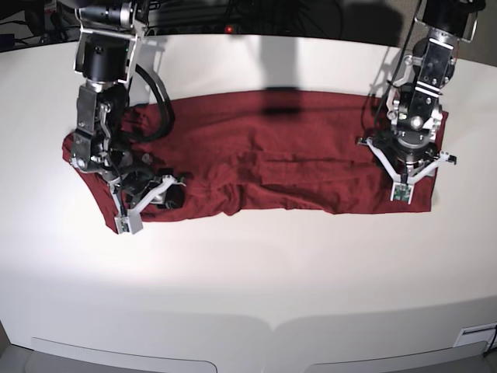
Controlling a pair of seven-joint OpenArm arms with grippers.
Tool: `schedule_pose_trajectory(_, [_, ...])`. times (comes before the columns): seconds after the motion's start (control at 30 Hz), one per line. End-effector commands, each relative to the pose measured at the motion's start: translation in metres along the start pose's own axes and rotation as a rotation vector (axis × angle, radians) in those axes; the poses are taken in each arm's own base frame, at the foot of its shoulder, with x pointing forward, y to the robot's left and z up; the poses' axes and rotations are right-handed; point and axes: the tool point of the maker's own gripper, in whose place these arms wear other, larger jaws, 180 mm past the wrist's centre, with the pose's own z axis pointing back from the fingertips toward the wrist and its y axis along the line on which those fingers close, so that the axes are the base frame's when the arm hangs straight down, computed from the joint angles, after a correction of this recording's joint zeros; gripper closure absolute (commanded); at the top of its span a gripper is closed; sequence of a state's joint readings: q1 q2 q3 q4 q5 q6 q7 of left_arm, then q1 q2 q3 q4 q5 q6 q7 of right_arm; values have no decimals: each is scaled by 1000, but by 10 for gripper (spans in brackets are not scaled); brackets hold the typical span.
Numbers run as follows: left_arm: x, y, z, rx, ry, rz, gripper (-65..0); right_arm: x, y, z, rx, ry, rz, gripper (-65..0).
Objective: Fold the T-shirt properly
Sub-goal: 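Release the shirt ends and regrasp them with both grippers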
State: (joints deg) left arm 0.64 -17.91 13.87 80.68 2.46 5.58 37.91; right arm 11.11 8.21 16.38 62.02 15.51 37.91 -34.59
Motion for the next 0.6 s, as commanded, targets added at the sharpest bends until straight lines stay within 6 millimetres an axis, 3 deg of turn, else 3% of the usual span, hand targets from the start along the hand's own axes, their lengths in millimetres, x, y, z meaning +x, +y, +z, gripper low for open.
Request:
schedule_pose_trajectory(0.0, [-5, 1, -2, -11, 47, 6, -243, -8, -9, 2, -38, 51, 11, -167])
schedule_pose_trajectory(0.2, [19, 11, -4, 12, 20, 21, -243, -12, -26, 10, -74, 67, 19, -167])
schedule_pose_trajectory(0.43, [25, 23, -4, 71, 6, 1, -243, -4, -72, 39, -173, 52, 6, -167])
schedule_pose_trajectory(0.57, [27, 23, -4, 70, 1, 2, -243, 1, -82, 47, -185, 27, -15, -167])
